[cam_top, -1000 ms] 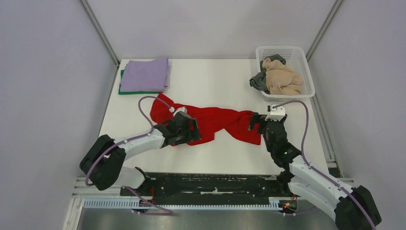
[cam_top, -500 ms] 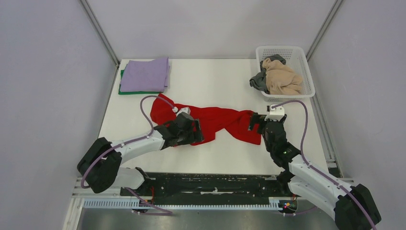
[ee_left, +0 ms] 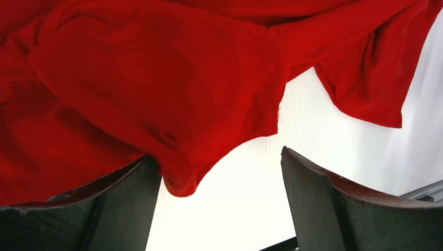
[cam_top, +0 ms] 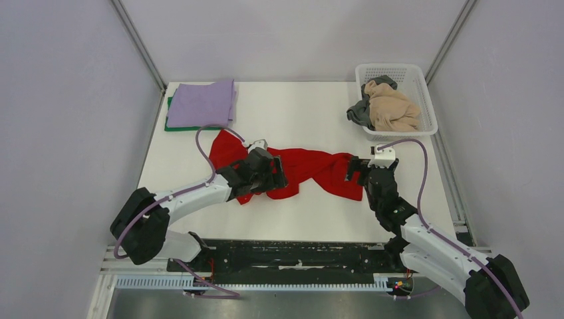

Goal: Fold and stack the t-shirts
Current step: Flatten out the tshirt

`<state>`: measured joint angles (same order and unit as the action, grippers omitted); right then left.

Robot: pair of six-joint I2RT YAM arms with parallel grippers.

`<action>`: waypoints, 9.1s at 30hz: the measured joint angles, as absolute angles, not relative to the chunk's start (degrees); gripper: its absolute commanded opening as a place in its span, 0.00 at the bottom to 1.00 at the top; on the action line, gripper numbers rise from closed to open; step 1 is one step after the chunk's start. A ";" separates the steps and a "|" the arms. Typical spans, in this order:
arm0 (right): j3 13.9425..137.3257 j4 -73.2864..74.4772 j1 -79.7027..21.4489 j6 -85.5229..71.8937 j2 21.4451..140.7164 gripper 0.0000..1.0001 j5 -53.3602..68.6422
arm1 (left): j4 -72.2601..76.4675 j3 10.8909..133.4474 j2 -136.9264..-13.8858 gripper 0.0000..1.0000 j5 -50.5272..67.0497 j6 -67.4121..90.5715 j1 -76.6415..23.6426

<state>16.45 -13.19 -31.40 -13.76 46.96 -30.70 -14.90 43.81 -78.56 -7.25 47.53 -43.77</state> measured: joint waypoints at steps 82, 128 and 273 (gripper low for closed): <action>45.84 7.07 -33.39 -10.31 58.63 0.00 -44.34 | -23.22 66.89 -54.41 0.03 -44.62 37.82 -40.14; 62.59 14.02 -32.86 -0.12 63.53 0.00 -32.23 | -10.66 70.22 -64.97 0.02 -45.98 13.21 -32.32; 57.78 -8.36 -7.81 -16.56 107.85 0.98 -16.27 | -19.64 106.30 -133.62 1.00 -5.21 33.58 -19.90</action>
<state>57.78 -8.36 -7.81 -16.56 107.85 -16.27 -19.64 106.30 -133.62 -5.21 33.58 -19.90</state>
